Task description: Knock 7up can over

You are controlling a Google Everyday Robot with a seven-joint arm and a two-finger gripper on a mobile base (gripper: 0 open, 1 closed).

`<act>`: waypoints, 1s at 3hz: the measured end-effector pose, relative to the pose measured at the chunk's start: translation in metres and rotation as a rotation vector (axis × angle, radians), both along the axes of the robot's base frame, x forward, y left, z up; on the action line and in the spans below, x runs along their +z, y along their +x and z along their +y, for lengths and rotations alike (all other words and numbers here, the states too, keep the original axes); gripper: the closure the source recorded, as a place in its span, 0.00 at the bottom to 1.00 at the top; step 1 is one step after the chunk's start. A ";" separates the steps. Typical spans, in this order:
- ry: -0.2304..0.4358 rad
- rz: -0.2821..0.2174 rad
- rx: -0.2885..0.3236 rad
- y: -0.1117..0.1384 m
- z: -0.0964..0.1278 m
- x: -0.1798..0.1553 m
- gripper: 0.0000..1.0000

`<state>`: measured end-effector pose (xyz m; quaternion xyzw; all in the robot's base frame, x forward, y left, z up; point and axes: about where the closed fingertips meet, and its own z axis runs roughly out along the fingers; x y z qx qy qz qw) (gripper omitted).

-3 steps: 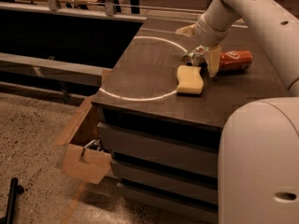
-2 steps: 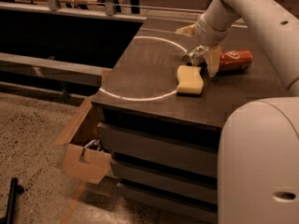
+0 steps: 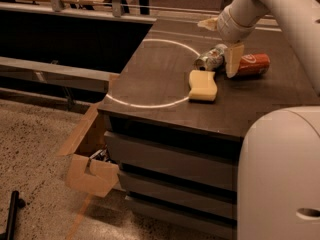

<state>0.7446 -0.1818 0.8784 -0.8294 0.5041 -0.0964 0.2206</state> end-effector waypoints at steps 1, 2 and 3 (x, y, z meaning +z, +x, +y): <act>0.083 -0.034 -0.159 0.000 -0.027 0.030 0.00; 0.205 -0.044 -0.373 -0.002 -0.069 0.052 0.00; 0.243 -0.020 -0.439 0.000 -0.068 0.051 0.00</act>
Offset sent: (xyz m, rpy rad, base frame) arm -0.0013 -0.1334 0.0937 0.3884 -0.0479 -0.6967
